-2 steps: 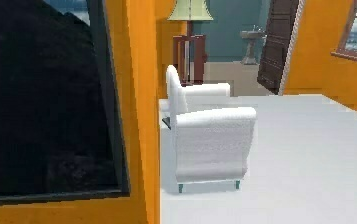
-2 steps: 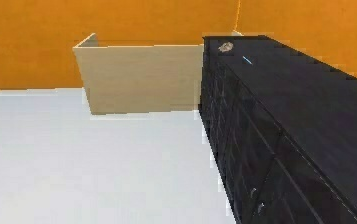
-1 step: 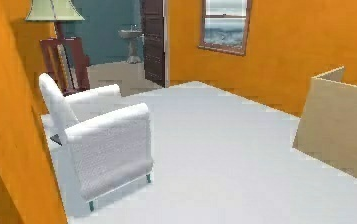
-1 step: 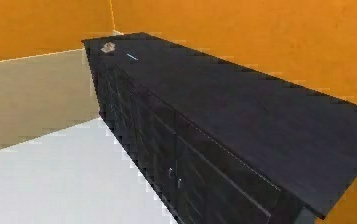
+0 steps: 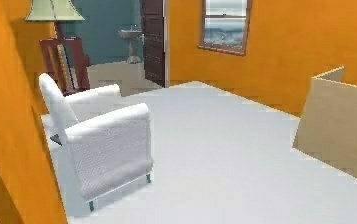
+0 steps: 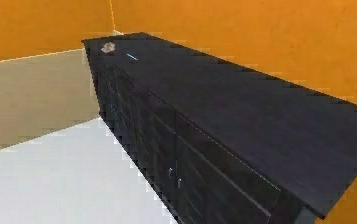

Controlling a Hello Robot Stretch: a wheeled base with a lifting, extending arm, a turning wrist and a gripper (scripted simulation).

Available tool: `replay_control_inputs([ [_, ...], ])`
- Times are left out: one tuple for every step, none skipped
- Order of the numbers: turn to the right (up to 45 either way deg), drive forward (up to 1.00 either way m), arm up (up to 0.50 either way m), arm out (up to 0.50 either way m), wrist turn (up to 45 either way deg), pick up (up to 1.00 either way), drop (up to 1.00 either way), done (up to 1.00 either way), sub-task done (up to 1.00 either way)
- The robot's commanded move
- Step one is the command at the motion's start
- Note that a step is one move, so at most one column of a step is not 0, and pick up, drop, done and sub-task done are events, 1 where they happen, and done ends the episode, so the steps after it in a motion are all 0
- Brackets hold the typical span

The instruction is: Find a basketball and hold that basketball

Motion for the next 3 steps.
replay_control_inputs([
  [45.0, 0.0, 0.0, 0.0, 0.0, 0.0, 0.0, 0.0, 0.0],
  [45.0, 0.0, 0.0, 0.0, 0.0, 0.0, 0.0, 0.0, 0.0],
  [3.0, 0.0, 0.0, 0.0, 0.0, 0.0, 0.0, 0.0, 0.0],
])
